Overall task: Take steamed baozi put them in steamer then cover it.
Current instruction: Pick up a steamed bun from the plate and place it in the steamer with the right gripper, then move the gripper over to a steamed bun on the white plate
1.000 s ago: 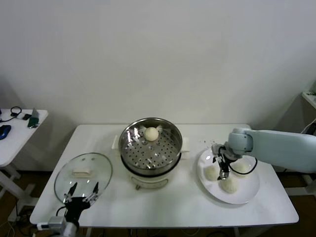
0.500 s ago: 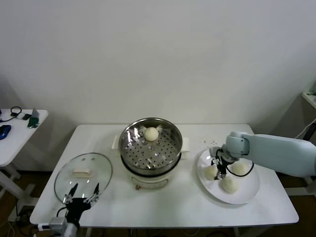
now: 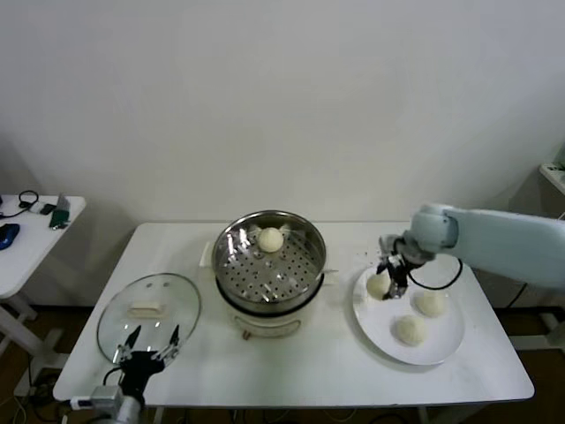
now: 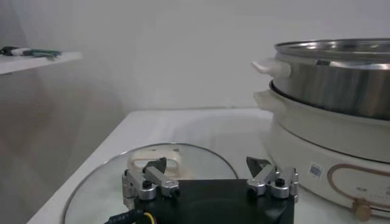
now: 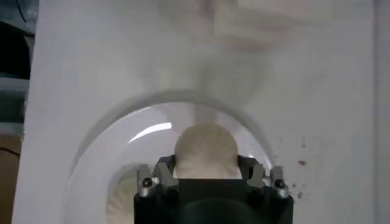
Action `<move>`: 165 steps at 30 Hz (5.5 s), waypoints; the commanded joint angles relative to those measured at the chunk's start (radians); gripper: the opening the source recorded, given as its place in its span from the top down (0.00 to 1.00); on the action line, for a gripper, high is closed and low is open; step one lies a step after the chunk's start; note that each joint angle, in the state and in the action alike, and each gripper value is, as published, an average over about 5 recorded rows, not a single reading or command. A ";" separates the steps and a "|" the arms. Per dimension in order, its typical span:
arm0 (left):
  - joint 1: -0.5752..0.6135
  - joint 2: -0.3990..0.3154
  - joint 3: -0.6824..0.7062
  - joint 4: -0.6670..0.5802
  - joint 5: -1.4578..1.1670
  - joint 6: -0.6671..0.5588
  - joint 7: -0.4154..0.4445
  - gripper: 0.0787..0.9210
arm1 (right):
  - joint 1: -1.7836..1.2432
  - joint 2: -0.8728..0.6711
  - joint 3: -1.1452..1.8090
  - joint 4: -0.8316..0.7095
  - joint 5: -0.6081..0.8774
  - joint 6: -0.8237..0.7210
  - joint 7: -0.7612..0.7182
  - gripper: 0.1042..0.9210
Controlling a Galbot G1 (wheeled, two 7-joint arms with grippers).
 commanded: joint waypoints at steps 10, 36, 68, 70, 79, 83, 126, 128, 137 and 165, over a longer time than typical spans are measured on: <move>-0.001 0.004 0.008 -0.012 0.001 -0.012 0.006 0.12 | 0.298 0.364 0.171 0.021 0.368 -0.062 -0.035 0.29; 0.002 0.005 -0.008 -0.049 -0.015 -0.006 0.014 0.12 | -0.188 0.705 0.172 -0.317 0.037 -0.065 0.063 0.28; -0.001 0.006 -0.005 -0.036 -0.018 -0.013 0.014 0.12 | -0.207 0.719 0.155 -0.361 0.004 -0.052 0.048 0.26; 0.000 0.006 -0.006 -0.038 -0.018 -0.013 0.014 0.12 | -0.198 0.711 0.159 -0.359 0.004 -0.051 0.048 0.22; -0.003 0.004 -0.001 -0.041 -0.013 -0.009 0.015 0.12 | -0.031 0.577 0.157 -0.266 0.115 -0.021 -0.015 0.12; -0.010 0.004 0.005 -0.035 -0.008 -0.005 0.017 0.12 | 0.099 0.455 0.106 -0.191 0.221 0.007 -0.094 0.12; -0.020 -0.011 0.001 0.007 -0.002 -0.006 0.012 0.12 | -0.267 -0.302 0.004 0.181 -0.235 -0.034 0.045 0.12; -0.019 -0.010 0.003 0.006 0.000 -0.006 0.013 0.12 | -0.311 -0.304 0.053 0.175 -0.240 -0.041 0.052 0.12; -0.013 -0.013 0.014 0.002 0.014 -0.006 0.014 0.12 | -0.391 -0.261 0.162 0.109 -0.268 -0.044 0.063 0.12; -0.019 -0.012 0.006 0.020 0.008 -0.007 0.013 0.12 | -0.471 -0.204 0.203 0.019 -0.320 -0.038 0.064 0.12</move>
